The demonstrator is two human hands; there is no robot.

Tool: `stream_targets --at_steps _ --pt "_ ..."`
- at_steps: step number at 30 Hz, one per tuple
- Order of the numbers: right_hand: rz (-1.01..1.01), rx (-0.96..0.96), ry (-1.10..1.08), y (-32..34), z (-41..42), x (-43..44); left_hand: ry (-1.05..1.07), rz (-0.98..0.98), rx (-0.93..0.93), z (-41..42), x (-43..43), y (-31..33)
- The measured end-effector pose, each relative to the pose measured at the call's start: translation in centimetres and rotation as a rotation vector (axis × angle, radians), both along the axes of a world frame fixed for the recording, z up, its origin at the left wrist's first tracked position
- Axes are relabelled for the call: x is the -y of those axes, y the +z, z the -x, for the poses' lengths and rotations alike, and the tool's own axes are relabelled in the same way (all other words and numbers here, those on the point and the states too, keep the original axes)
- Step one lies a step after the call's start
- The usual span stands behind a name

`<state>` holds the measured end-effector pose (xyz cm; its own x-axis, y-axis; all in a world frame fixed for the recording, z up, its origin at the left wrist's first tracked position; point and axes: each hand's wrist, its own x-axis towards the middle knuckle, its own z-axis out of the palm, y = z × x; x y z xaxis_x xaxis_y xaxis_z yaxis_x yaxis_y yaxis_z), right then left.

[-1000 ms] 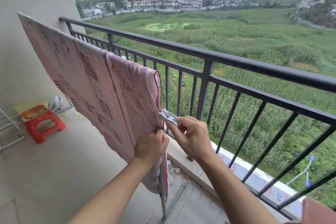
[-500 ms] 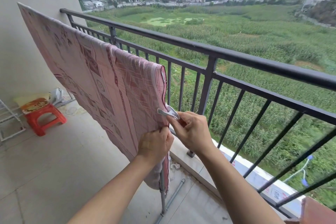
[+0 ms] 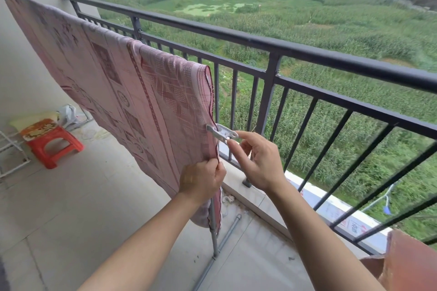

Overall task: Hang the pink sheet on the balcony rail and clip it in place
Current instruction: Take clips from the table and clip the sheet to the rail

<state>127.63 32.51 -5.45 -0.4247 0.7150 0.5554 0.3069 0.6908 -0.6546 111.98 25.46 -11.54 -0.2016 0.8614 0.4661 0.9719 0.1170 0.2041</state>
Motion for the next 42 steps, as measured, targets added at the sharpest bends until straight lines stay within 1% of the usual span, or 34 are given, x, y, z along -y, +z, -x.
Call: stream_targets --at_steps 2,4,7,11,14,19,21,24,27,30,33,35,39,42 --pt "0.041 0.028 -0.060 -1.1 -1.2 -0.4 -0.018 0.083 0.050 -0.2 0.3 -1.3" --pt "0.059 0.087 -0.171 -2.9 -3.2 -1.0 -0.024 0.220 0.100 -0.8 0.1 -2.8" --pt "0.098 0.243 -0.349 -6.6 -7.5 -1.2 -0.082 0.378 0.129 -2.0 -0.9 -5.2" --pt "0.224 0.402 -0.564 -12.5 -15.6 1.5 -0.294 0.553 0.030 -5.8 -3.4 -9.3" --pt "0.413 0.505 -0.791 -15.7 -23.1 6.3 -0.516 0.602 -0.027 -11.4 -5.4 -11.7" --pt "0.705 0.536 -1.277 -16.9 -32.9 19.0 -0.911 0.606 -0.132 -23.5 -5.8 -13.1" --pt "0.798 0.520 -1.438 -17.1 -35.1 23.9 -1.061 0.622 -0.161 -28.3 -4.3 -12.5" --pt "0.897 0.426 -1.614 -17.6 -36.9 29.7 -1.266 0.616 -0.214 -34.5 -1.5 -12.1" --pt "0.986 0.334 -1.697 -18.9 -37.7 33.7 -1.417 0.651 -0.316 -39.6 1.5 -12.4" --pt "1.140 0.278 -1.678 -21.4 -38.6 36.4 -1.492 0.665 -0.391 -43.8 4.4 -13.3" --pt "1.336 0.230 -1.617 -23.8 -40.6 37.9 -1.486 0.745 -0.470 -47.1 7.0 -15.3" --pt "1.410 0.219 -1.597 -25.4 -42.5 38.2 -1.465 0.831 -0.531 -49.1 8.4 -17.2" --pt "1.496 0.181 -1.537 -28.7 -45.8 38.0 -1.389 0.997 -0.683 -51.4 10.6 -21.7" --pt "1.501 0.186 -1.460 -30.7 -47.8 37.2 -1.351 1.112 -0.773 -52.0 11.7 -24.1"
